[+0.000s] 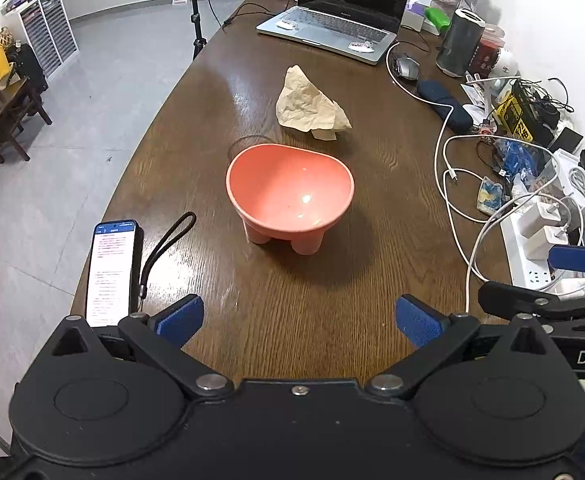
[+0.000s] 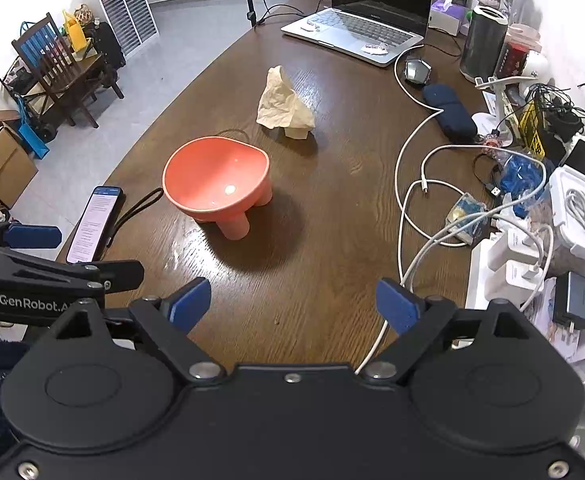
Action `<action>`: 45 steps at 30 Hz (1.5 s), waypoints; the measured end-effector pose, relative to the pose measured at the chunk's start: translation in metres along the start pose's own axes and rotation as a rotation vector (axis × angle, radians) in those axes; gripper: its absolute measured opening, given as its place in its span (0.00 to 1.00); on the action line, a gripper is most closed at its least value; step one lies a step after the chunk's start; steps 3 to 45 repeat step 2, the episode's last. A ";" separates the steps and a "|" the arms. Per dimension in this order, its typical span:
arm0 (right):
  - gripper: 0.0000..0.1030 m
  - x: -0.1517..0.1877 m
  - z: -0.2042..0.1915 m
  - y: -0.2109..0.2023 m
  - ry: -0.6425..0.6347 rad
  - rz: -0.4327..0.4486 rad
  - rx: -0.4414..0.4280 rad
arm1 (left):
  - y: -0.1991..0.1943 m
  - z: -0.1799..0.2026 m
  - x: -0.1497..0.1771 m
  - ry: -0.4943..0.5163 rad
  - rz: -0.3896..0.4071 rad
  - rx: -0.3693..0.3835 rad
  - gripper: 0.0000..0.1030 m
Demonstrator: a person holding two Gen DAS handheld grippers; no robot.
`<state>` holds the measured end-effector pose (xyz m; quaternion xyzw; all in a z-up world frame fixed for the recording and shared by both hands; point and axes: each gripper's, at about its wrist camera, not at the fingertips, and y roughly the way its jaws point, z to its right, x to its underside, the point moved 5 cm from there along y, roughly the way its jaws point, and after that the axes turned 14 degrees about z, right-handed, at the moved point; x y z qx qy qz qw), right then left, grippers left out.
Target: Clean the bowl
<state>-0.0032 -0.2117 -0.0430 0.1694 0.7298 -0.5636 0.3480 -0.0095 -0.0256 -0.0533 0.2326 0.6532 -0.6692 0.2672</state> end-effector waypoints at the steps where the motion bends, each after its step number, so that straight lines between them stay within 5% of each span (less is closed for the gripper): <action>1: 0.89 -0.002 0.001 0.002 -0.003 -0.001 0.001 | 0.001 0.000 -0.001 -0.001 -0.001 0.001 1.00; 45: 0.89 -0.003 0.001 0.003 -0.004 -0.002 0.001 | 0.002 -0.001 -0.001 -0.001 -0.003 0.002 1.00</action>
